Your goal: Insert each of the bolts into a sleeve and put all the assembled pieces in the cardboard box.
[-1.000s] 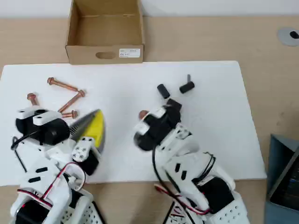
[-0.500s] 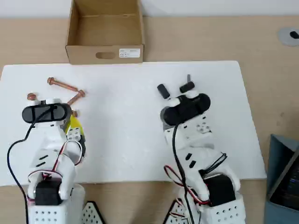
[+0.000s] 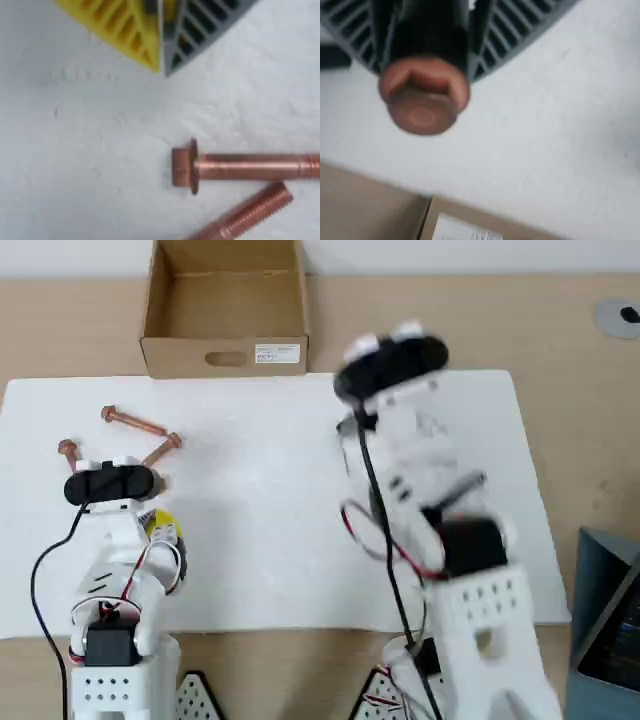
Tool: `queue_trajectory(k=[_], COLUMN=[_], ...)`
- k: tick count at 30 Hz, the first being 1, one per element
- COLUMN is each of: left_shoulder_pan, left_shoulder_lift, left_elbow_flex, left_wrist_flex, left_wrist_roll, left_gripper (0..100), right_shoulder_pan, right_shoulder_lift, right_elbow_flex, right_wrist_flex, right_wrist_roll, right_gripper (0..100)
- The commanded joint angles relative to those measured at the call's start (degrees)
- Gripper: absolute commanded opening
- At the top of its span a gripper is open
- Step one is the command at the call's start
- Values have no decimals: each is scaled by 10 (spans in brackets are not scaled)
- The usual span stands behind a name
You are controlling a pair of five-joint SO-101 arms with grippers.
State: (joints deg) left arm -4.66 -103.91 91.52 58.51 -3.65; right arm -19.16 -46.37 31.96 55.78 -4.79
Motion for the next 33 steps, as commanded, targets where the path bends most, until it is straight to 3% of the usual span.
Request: queue_trajectory(k=[1, 20, 33], left_shoulder_pan=[-6, -2, -1], left_shoulder_lift=[-5, -5, -5], left_elbow_flex=[9, 36, 35], left_wrist_flex=[-3, -5, -5], left_wrist_roll=[-4, -4, -4], left_gripper=[2, 2, 2], right_shoulder_pan=[6, 3, -53], right_shoulder_lift=[97, 685, 1059], right_elbow_flex=[-118, -709, -1128], right_wrist_flex=[-40, -91, -91], right_wrist_roll=[21, 171, 279], right_gripper=[9, 11, 33])
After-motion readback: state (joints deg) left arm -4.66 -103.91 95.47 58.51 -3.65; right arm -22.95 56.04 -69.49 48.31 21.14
